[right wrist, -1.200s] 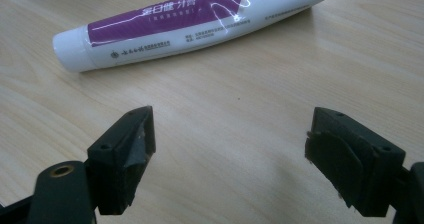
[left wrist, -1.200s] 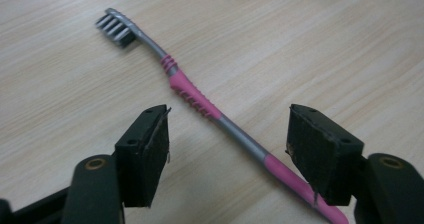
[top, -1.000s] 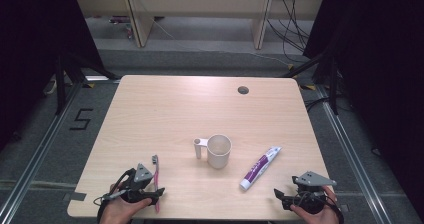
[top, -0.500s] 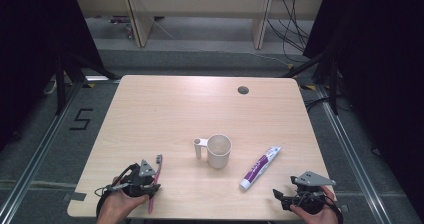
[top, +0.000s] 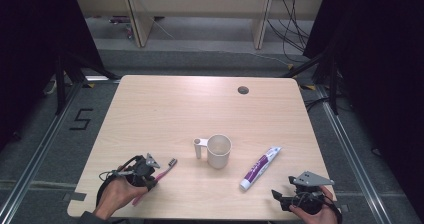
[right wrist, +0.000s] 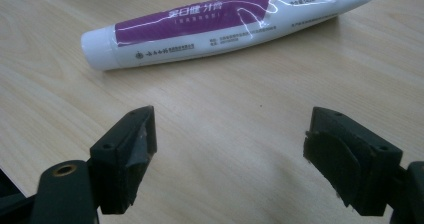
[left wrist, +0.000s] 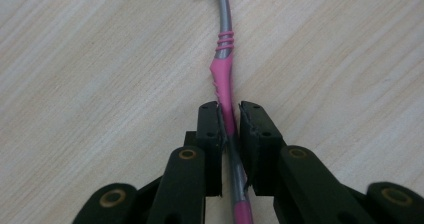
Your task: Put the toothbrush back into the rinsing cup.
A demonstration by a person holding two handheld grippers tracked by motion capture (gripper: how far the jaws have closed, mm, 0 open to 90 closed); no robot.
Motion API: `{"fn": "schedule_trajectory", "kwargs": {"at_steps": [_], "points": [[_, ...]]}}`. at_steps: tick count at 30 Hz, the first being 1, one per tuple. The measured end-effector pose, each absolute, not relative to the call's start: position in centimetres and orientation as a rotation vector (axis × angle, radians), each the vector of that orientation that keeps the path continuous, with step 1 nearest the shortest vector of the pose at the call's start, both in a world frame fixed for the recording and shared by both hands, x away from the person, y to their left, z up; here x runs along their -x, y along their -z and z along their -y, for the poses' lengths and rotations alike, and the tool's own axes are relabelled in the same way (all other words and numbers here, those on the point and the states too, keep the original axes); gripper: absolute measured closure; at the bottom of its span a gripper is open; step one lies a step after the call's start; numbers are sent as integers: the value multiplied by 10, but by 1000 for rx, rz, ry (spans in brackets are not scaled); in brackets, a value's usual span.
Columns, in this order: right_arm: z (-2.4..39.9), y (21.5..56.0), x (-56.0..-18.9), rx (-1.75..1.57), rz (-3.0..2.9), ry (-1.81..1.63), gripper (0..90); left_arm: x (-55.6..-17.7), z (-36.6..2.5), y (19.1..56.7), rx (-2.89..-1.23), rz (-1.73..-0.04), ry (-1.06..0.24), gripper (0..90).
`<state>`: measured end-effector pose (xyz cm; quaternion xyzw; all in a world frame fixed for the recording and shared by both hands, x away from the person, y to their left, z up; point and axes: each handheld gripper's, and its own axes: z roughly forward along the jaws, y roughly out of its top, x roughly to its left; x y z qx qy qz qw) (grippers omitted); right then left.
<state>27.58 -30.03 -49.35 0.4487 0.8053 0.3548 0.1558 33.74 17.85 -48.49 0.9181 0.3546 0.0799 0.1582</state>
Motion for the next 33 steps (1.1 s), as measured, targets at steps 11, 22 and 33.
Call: {"fn": "schedule_trajectory", "kwargs": {"at_steps": [11,22,33], "points": [[301,494,-277,-1236,-2309,-1009,212,-350,-164,482,-2761,-993,-195,819],[301,494,-277,-1221,-2320,-1009,213,-351,-152,481,-2861,-951,-217,825],[302,495,-278,-1220,-2323,-1010,214,-350,-162,469,-2779,-920,-259,833]]}}
